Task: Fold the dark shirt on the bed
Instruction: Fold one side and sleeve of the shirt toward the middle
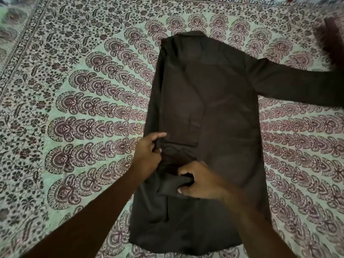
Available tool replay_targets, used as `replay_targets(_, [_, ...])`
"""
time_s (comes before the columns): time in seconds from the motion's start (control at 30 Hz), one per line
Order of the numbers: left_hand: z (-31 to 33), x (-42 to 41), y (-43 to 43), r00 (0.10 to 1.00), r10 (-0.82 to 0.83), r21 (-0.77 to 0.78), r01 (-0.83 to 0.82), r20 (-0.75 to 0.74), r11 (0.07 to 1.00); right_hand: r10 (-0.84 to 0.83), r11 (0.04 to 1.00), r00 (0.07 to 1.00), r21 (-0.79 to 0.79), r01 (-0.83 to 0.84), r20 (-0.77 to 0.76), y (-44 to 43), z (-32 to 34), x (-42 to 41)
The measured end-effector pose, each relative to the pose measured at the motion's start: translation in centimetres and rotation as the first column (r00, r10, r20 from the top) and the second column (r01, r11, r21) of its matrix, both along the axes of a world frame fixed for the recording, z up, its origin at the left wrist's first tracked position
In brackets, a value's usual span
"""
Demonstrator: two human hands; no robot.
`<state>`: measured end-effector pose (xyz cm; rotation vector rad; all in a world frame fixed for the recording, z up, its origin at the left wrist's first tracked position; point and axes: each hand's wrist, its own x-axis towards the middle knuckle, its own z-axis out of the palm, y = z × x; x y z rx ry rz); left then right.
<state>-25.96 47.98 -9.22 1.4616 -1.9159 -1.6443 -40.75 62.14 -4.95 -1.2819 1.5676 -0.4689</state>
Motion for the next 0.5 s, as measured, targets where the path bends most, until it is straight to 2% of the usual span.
replay_targets(0.1, [-1.4,0.7,0.4,0.995,-0.039,-0.008,0.04,0.096,0.999,0.065,0.997,0.997,0.052,-0.063,-0.046,0.5,-1.6,1.2])
replay_targets(0.27, [-3.3,1.6,0.6,0.985,-0.076,-0.022,0.081,0.154,0.996,0.173,0.984,0.981,0.056,-0.169,-0.092,1.2,-3.4,3.3])
replay_targets(0.5, [-2.5,2.1,1.0,0.935,-0.257,-0.117,0.292,0.245,0.949,0.288,0.958,0.922,0.082,-0.276,-0.26,2.7,-4.6,5.5])
